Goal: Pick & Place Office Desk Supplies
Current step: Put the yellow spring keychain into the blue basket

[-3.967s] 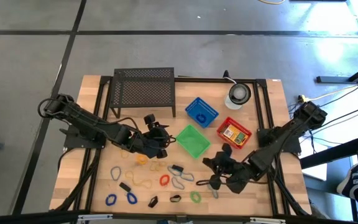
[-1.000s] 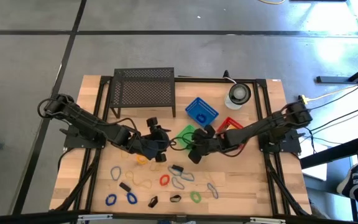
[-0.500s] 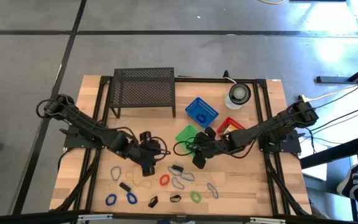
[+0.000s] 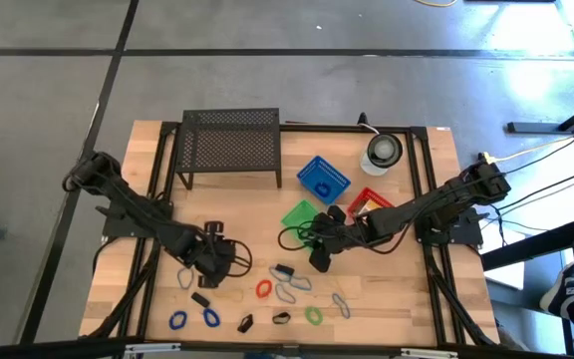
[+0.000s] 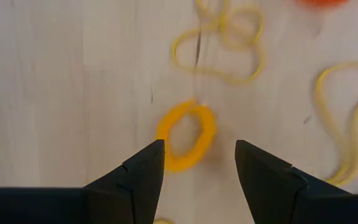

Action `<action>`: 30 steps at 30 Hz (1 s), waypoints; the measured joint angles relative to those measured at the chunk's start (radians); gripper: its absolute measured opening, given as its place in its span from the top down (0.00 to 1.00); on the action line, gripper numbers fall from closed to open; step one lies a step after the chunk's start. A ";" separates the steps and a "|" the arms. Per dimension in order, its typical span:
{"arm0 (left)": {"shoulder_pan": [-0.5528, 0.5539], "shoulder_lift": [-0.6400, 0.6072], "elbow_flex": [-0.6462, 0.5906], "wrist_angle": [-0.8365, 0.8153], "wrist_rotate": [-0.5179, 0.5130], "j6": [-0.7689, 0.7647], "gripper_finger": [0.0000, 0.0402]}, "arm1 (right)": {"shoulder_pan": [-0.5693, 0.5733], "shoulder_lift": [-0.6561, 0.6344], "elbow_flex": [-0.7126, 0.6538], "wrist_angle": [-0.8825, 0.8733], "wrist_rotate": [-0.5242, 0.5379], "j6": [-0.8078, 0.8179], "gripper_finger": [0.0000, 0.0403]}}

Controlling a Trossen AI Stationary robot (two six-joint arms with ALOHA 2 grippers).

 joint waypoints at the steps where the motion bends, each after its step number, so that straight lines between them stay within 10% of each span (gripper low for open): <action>1: 0.000 0.000 -0.020 0.006 0.001 -0.001 0.52 | 0.000 0.000 0.000 0.000 0.000 0.003 0.64; 20: 0.012 -0.002 -0.273 0.433 0.044 0.107 0.57 | 0.000 0.000 0.000 0.000 0.000 0.023 0.64; 30: -0.001 -0.003 -0.293 0.473 0.040 0.115 0.82 | 0.000 0.000 0.000 0.000 0.000 0.018 0.64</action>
